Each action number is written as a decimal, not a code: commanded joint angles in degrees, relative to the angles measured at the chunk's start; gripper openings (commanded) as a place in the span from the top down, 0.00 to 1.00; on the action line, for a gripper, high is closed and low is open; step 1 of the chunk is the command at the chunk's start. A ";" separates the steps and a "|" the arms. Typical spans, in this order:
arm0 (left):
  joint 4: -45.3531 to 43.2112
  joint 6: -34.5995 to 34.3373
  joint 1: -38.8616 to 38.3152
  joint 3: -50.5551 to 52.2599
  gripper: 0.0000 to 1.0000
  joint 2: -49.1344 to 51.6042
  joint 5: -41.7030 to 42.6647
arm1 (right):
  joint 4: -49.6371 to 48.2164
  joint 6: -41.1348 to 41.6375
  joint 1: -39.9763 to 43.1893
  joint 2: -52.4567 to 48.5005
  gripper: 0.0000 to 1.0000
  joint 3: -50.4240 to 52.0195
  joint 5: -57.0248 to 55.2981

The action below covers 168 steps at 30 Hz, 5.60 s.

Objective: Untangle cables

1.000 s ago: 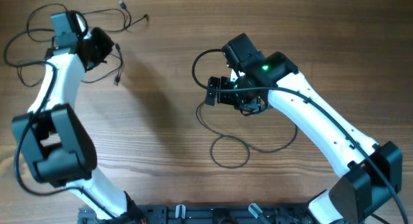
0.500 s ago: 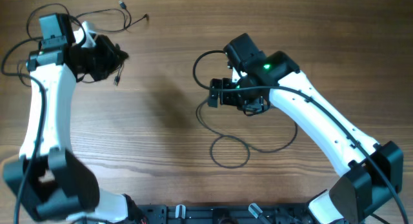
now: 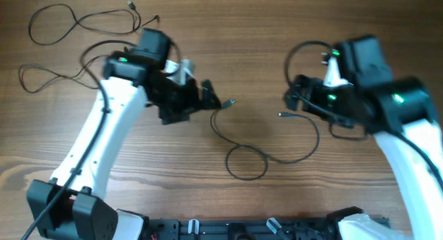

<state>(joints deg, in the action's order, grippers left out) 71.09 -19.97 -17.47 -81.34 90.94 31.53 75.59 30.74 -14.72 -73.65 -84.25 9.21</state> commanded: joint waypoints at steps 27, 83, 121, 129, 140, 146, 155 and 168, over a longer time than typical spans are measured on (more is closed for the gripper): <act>-22.32 -36.46 -20.28 11.43 0.39 14.91 -23.43 | 3.54 -0.57 0.87 2.49 0.00 -0.48 -1.70; -90.51 -90.40 -0.76 1.81 0.96 5.05 35.89 | -3.72 -8.70 -1.88 -0.11 0.00 -0.48 14.43; -48.63 -62.49 9.99 1.81 0.92 5.07 10.05 | -19.02 -2.10 -7.61 9.29 0.96 -0.50 18.08; -37.94 -51.06 9.42 1.81 0.86 5.07 6.78 | -19.21 -1.86 -7.61 11.87 0.96 -0.50 18.05; -37.46 -21.40 5.22 1.81 0.80 4.42 23.85 | -21.92 17.40 -7.61 9.40 0.96 -0.50 8.55; -39.82 -3.52 2.82 1.81 0.50 -2.03 27.52 | -23.54 25.18 -7.08 6.67 0.96 -0.50 8.50; -39.76 8.17 -3.87 1.81 0.32 -13.09 12.26 | -24.68 31.50 -4.70 2.51 0.96 -0.50 12.61; -37.22 25.99 -12.41 1.81 0.43 -14.86 -4.66 | -25.44 30.77 -4.68 0.68 0.96 -0.50 21.77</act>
<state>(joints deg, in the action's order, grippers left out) 33.69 0.08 -29.34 -79.33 76.25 30.55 50.48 61.32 -19.55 -72.49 -84.16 28.40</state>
